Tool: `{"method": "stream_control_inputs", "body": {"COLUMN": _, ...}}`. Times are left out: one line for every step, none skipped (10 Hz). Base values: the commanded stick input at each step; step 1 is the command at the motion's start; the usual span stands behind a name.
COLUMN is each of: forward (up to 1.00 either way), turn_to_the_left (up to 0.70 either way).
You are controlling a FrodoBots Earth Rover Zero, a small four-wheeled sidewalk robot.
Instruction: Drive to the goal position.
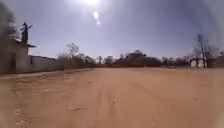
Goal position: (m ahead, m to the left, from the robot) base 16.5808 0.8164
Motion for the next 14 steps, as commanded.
{"method": "stream_control_inputs", "body": {"forward": 0.85, "turn_to_the_left": 0.0}}
{"method": "stream_control_inputs", "body": {"forward": 0.85, "turn_to_the_left": 0.0}}
{"method": "stream_control_inputs", "body": {"forward": 0.85, "turn_to_the_left": 0.0}}
{"method": "stream_control_inputs", "body": {"forward": 0.85, "turn_to_the_left": 0.0}}
{"method": "stream_control_inputs", "body": {"forward": 0.85, "turn_to_the_left": 0.0}}
{"method": "stream_control_inputs", "body": {"forward": 0.85, "turn_to_the_left": 0.0}}
{"method": "stream_control_inputs", "body": {"forward": 0.85, "turn_to_the_left": 0.0}}
{"method": "stream_control_inputs", "body": {"forward": 0.85, "turn_to_the_left": 0.0}}
{"method": "stream_control_inputs", "body": {"forward": 0.85, "turn_to_the_left": 0.0}}
{"method": "stream_control_inputs", "body": {"forward": 0.85, "turn_to_the_left": 0.0}}
{"method": "stream_control_inputs", "body": {"forward": 0.85, "turn_to_the_left": 0.0}}
{"method": "stream_control_inputs", "body": {"forward": 0.85, "turn_to_the_left": 0.0}}
{"method": "stream_control_inputs", "body": {"forward": 0.85, "turn_to_the_left": 0.0}}
{"method": "stream_control_inputs", "body": {"forward": 0.85, "turn_to_the_left": 0.0}}
